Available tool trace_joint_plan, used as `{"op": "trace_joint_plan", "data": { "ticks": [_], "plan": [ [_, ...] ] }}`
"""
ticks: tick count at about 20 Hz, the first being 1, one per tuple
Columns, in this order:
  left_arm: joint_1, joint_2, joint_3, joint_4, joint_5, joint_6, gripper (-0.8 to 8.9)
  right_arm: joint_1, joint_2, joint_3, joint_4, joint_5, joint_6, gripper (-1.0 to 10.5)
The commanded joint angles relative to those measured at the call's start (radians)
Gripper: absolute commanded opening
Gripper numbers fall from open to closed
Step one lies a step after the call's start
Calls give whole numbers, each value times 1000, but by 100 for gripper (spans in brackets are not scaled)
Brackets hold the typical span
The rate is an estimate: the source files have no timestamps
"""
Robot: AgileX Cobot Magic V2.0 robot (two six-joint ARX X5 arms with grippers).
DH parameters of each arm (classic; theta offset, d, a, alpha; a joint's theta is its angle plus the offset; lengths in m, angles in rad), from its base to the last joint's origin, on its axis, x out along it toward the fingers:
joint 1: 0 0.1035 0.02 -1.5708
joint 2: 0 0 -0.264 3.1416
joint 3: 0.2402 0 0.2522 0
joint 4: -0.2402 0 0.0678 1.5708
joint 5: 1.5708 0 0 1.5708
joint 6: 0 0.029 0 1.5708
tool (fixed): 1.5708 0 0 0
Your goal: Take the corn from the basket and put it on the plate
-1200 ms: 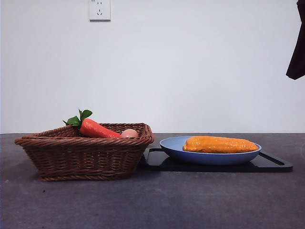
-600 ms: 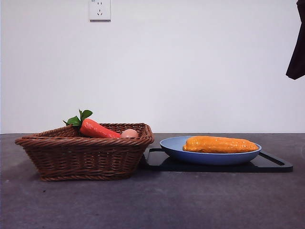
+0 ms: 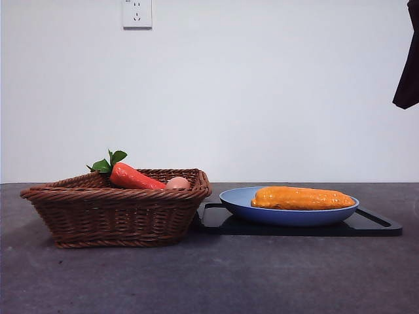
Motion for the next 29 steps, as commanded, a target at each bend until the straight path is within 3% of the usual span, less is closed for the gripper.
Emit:
{"op": "trace_joint_plan", "data": {
  "ticks": [1,14,17,21,23,25,29],
  "plan": [
    [1,1,-27,-5,-1,-2,8,2,6,10,4,-2,6,2],
    [1,1,-27,-5,-1,-2,8,2,6,10,4,-2,5,2],
    [1,1,-27,-5,-1,-2,8,2,6,10,3,54,-27,1],
    [1,1,-27,-5,-1,-2,8,-49,-43,10,4,56,-25,2],
    [1,1,-27,-5,-1,-2,8,-88,-105,10,45,53,-75,2],
    [1,1,-27,-5,-1,-2,8,-148,-190,0,126,49,-79,2],
    [1,1,-27,-5,-1,-2,8,-287,-402,-196,483,46,-74,2]
  ]
}}
